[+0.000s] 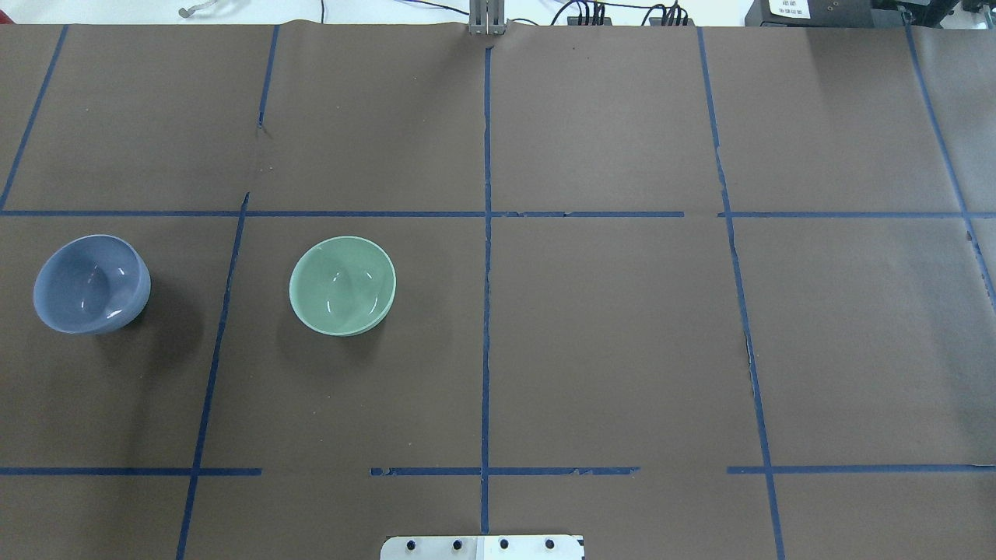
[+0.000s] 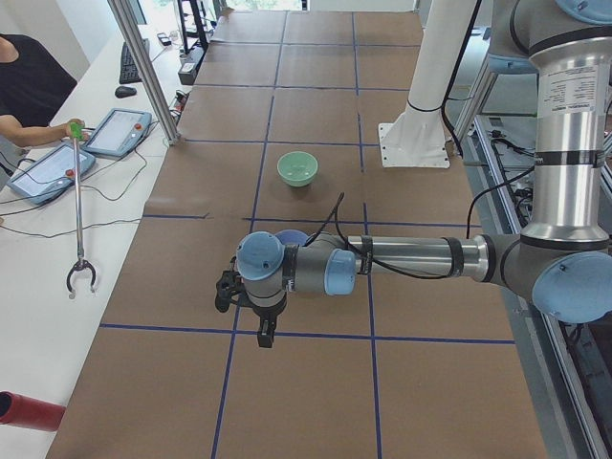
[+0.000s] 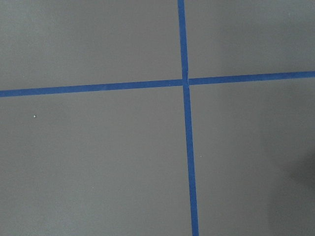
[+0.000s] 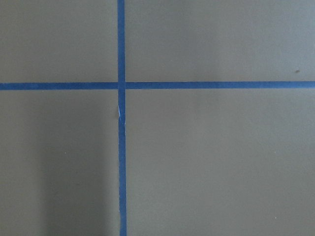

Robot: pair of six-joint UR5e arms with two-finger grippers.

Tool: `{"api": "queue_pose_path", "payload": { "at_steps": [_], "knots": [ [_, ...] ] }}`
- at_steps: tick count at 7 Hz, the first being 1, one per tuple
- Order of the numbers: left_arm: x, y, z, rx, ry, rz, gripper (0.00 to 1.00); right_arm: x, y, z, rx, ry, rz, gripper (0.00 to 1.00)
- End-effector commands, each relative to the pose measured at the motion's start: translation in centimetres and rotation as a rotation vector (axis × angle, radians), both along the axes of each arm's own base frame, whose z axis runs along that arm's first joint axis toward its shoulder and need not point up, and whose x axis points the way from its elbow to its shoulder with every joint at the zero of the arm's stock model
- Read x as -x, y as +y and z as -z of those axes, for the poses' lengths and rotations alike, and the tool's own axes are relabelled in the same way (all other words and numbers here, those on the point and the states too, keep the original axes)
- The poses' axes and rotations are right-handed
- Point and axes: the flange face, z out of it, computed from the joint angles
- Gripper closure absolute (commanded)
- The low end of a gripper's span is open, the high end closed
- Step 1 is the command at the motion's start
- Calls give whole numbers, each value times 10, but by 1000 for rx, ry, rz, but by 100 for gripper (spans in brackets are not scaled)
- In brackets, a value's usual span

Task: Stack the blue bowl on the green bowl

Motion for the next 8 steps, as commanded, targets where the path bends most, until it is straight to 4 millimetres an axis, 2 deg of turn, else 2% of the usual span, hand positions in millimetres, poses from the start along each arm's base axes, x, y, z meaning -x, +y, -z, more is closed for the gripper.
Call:
{"api": "queue_pose_path", "payload": {
  "at_steps": [1,5,6,7,8],
  "knots": [
    [0,-1,1,-7,1,-2,0,0,0,0,0,1,0,0],
    [-2,-6,12,-25,11,0,0,0,0,0,0,1,0,0],
    [-7,-9,33,-94,2,-12,0,0,0,0,2,1,0,0],
    [-26,-11,55,-92,11,2,0,0,0,0,2,1,0,0],
    [-61,-12,89,-48,31,36,0,0,0,0,0,-1,0,0]
  ]
}}
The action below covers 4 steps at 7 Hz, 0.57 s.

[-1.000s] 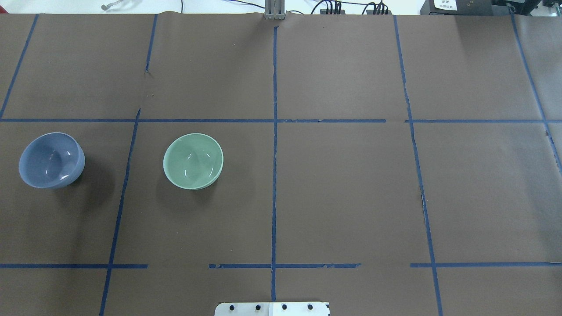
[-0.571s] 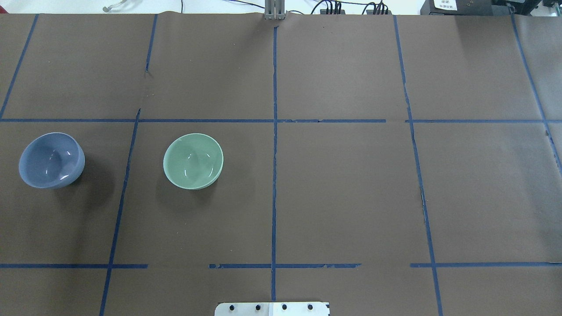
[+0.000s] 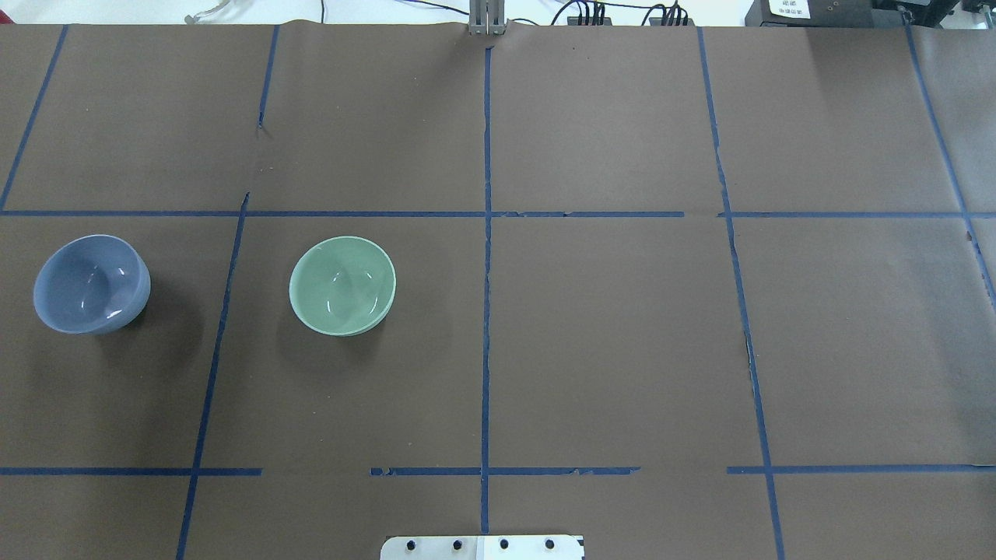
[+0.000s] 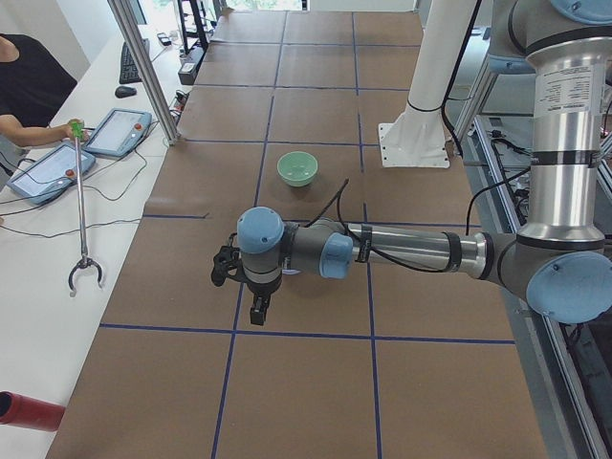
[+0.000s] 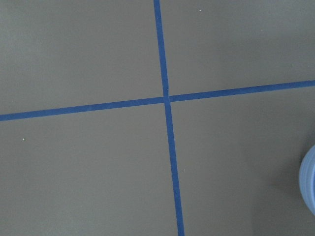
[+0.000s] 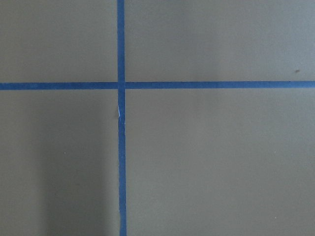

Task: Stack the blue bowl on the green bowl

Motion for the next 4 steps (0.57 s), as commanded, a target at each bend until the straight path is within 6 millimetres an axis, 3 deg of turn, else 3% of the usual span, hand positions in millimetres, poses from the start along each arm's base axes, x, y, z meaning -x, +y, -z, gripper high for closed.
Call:
{"api": "queue_pose_path", "payload": {
  "at_steps": [1,2,3,4],
  "knots": [
    [-75,3,48,79,25,21,0,0,0,0,-1,0,0,0],
    [-97,2,47,64,-2,52,0,0,0,0,-1,0,0,0],
    [-132,4,42,73,14,71,0,0,0,0,-1,0,0,0],
    [-150,6,22,67,11,84,0,0,0,0,-1,0,0,0]
  ]
}}
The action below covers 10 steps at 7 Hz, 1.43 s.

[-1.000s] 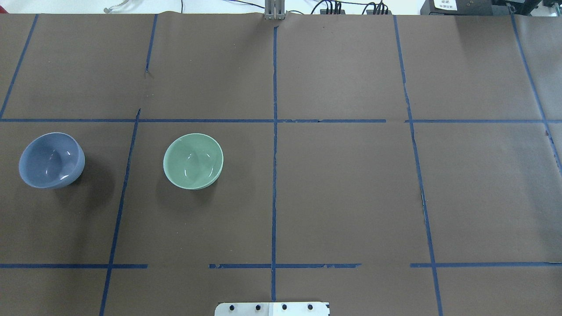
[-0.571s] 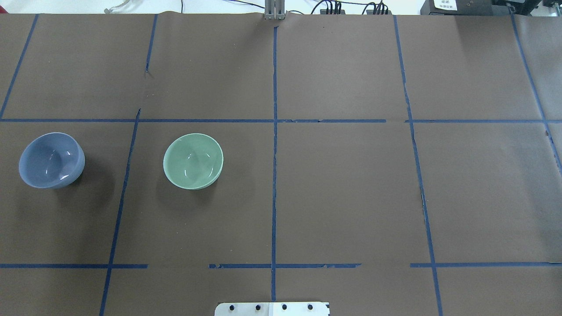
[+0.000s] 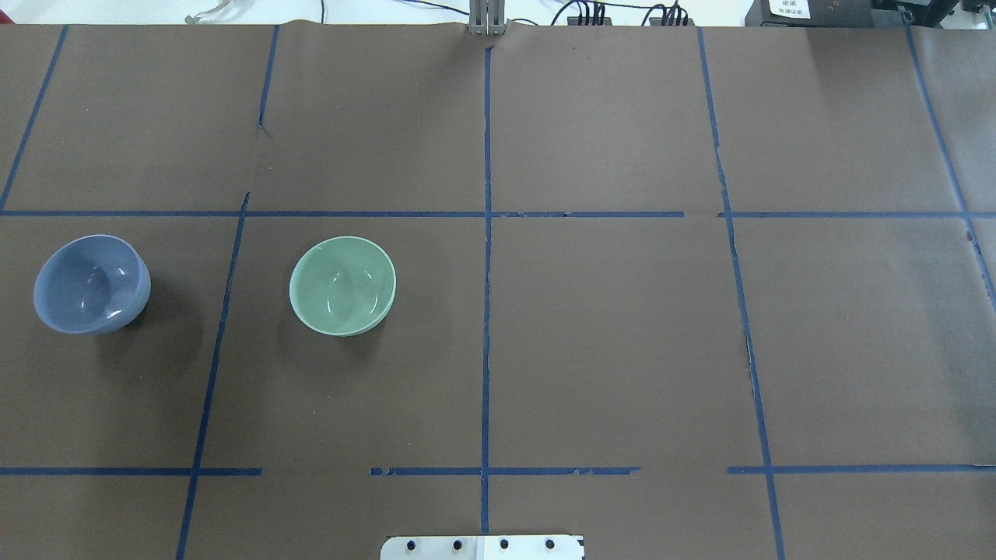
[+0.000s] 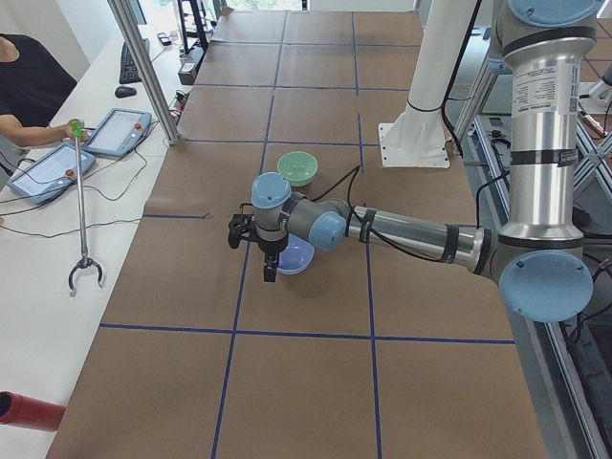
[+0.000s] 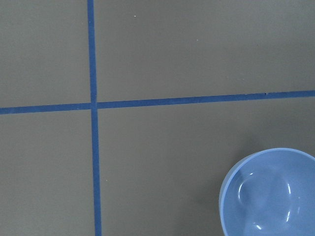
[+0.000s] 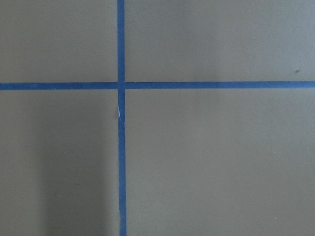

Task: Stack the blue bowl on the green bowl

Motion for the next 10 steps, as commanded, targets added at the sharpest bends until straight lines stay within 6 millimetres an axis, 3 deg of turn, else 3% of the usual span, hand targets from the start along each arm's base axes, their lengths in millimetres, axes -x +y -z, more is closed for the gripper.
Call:
{"api": "queue_pose_path", "payload": {
  "at_steps": [1,3,5,6,8,9,10],
  "knots": [
    [-47,7,-33,9,16,17,0,0,0,0,0,-1,0,0],
    [-84,17,-45,35,51,11,0,0,0,0,0,-1,0,0],
    [-103,23,-50,23,22,-11,0,0,0,0,0,-1,0,0],
    [-105,24,-52,24,18,-17,17,0,0,0,0,0,0,0],
    [-105,25,-55,17,14,-29,72,0,0,0,0,0,0,0],
    [-103,25,-52,-13,24,-36,94,0,0,0,0,0,0,0],
    [-101,25,-50,-44,30,-47,100,0,0,0,0,0,0,0]
  ]
}}
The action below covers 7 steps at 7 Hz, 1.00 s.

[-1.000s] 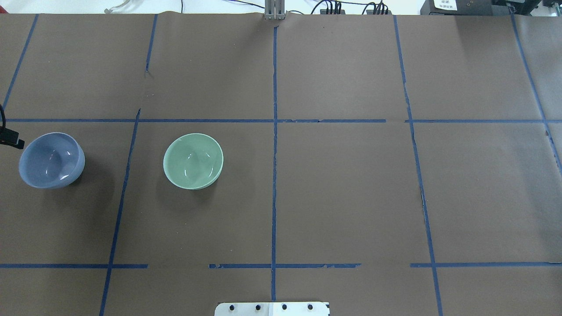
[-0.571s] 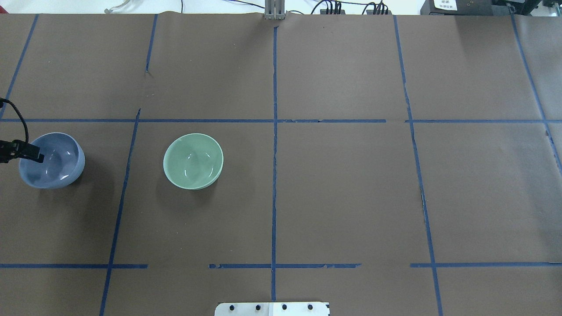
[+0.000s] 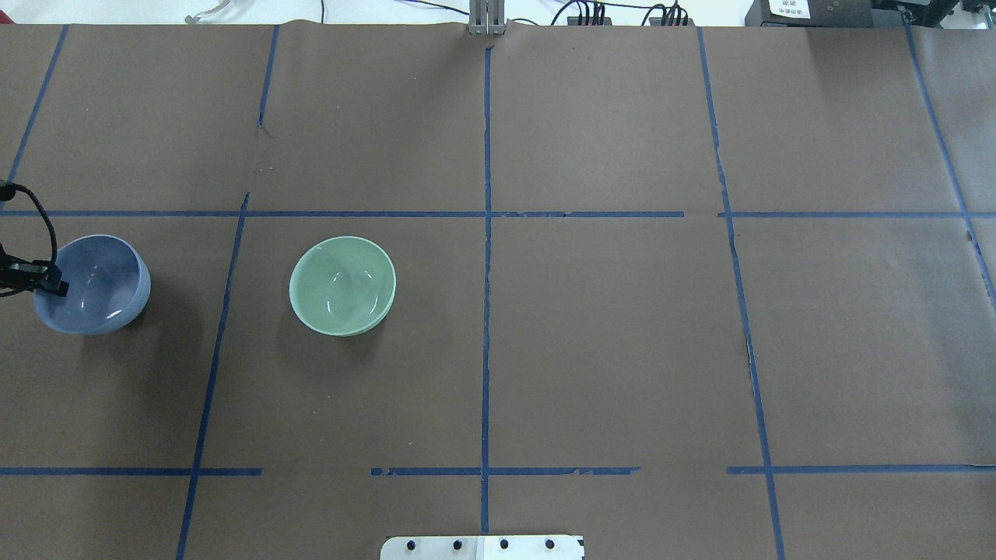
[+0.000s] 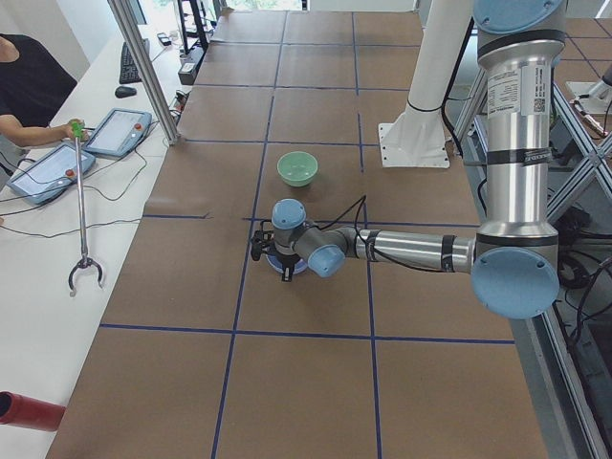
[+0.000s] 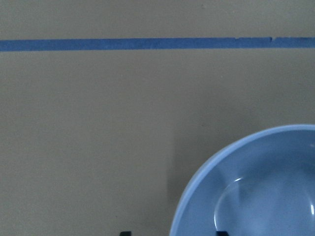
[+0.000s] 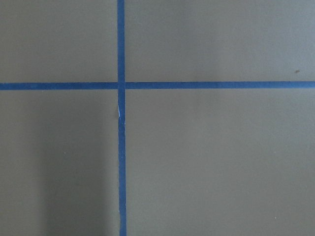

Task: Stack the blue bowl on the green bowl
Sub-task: 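Lower the left gripper onto the rim of the pale blue bowl and grasp it, then lift the pale blue bowl with the left gripper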

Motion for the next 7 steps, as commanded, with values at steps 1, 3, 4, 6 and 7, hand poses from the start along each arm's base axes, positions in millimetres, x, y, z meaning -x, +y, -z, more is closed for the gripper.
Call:
{"api": "queue_pose_path", "payload": {
  "at_steps": [1,3,4,6,7],
  "knots": [
    [10,7,-1,-70,3,-50,100,0,0,0,2,0,0,0],
    [69,3,27,-120,23,-35,100,0,0,0,0,0,0,0],
    [102,-3,58,-117,-1,-50,100,0,0,0,0,0,0,0],
    [164,-19,116,-91,-74,-54,100,0,0,0,1,0,-1,0],
    [203,-42,151,-74,-86,21,100,0,0,0,0,0,0,0]
  ]
}}
